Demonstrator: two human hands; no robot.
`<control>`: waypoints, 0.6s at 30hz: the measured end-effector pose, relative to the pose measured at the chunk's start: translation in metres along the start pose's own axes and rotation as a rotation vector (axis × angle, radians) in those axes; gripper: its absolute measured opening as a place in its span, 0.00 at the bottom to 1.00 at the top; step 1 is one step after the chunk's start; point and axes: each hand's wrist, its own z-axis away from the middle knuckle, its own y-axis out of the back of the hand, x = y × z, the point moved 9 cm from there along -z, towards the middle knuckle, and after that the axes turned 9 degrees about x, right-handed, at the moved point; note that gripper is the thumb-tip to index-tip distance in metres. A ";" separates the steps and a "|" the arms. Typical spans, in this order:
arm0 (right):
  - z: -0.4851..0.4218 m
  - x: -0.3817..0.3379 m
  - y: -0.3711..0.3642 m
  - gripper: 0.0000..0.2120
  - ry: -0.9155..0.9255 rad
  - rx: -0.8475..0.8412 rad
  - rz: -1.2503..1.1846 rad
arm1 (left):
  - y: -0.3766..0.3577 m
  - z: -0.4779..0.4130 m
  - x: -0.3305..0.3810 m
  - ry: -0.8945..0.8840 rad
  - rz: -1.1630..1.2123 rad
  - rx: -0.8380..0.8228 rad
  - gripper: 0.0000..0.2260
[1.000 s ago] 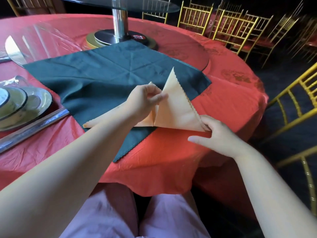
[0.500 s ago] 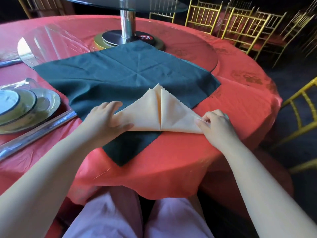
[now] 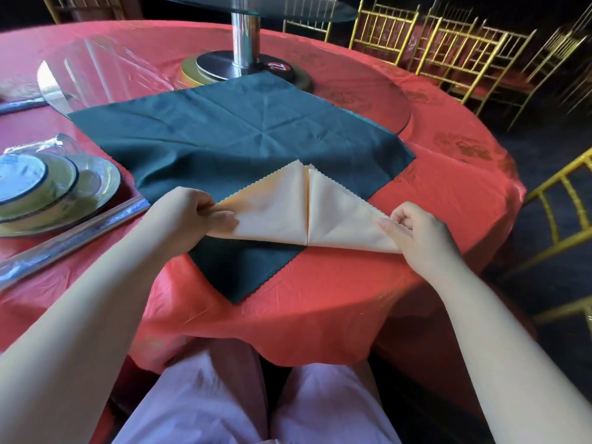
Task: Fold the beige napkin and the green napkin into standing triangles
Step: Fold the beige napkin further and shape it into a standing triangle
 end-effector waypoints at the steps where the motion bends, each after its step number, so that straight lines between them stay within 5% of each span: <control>1: 0.002 0.001 0.001 0.12 0.001 -0.016 -0.002 | 0.003 0.002 -0.002 0.013 -0.001 -0.009 0.23; 9: 0.015 0.002 -0.006 0.10 0.003 -0.064 0.171 | 0.006 0.022 -0.013 0.060 -0.223 0.023 0.17; 13: 0.017 -0.005 -0.003 0.14 0.050 -0.016 0.270 | -0.006 0.029 0.009 -0.088 -0.371 0.059 0.26; 18: 0.018 -0.005 -0.005 0.15 0.055 -0.044 0.252 | -0.027 0.030 0.025 -0.117 -0.334 -0.025 0.19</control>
